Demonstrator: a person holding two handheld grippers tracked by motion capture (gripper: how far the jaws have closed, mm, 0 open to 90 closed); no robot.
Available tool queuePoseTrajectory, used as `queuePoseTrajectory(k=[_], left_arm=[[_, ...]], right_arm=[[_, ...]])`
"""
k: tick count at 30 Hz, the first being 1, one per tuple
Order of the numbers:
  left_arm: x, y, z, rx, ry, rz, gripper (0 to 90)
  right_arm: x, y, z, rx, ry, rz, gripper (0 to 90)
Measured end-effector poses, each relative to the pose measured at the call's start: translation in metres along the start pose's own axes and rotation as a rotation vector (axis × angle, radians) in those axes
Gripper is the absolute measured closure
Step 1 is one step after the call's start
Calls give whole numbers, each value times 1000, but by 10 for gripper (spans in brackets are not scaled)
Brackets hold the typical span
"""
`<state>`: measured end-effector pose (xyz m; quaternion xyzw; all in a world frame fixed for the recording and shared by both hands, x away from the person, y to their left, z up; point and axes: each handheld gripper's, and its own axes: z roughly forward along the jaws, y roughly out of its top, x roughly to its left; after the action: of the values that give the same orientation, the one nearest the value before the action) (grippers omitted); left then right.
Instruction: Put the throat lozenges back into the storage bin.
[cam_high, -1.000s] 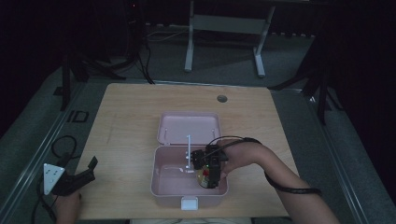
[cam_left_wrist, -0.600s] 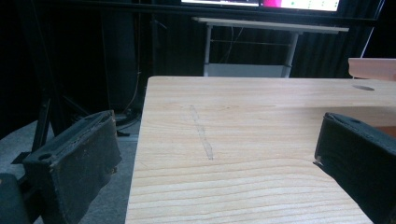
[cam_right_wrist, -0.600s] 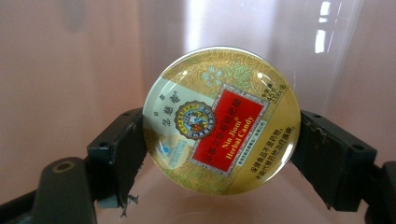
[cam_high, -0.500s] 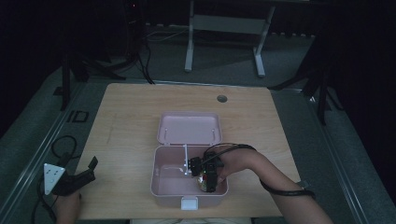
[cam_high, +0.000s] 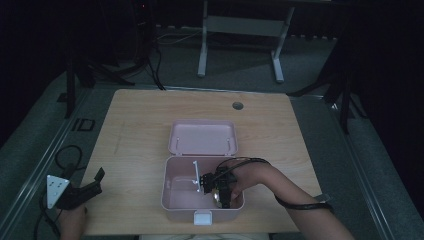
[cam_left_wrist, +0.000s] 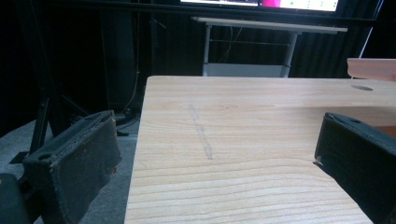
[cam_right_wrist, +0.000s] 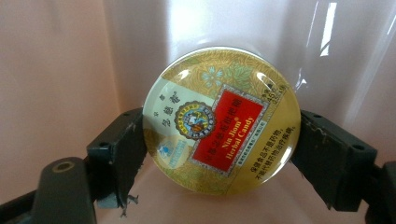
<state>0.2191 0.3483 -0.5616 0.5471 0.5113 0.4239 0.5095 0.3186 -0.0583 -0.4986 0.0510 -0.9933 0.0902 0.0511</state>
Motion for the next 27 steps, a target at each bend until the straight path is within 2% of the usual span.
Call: queuePoseTrajectory(k=[6,8,13,20,22,27], left_arm=[[0,0,0,0,-1,0,4],[0,0,0,-1,0,-1,4],[0,0,0,-2,1,-2,4],[0,0,0,-1,2,-1,4],[0,0,0,-1,2,-1,4],[0,0,0,-1,2,-2,4]], right_arm=[[0,1,1,14,6,7,195],[-1,0,0,8,9,23,183],[-1,-3,-6,-18,6,21,168],[4,-9,-32,-107,-6,15,164],[5,-12,-40,-138,-4,19,127],[7,-22,-60,-212,-31,29,123]])
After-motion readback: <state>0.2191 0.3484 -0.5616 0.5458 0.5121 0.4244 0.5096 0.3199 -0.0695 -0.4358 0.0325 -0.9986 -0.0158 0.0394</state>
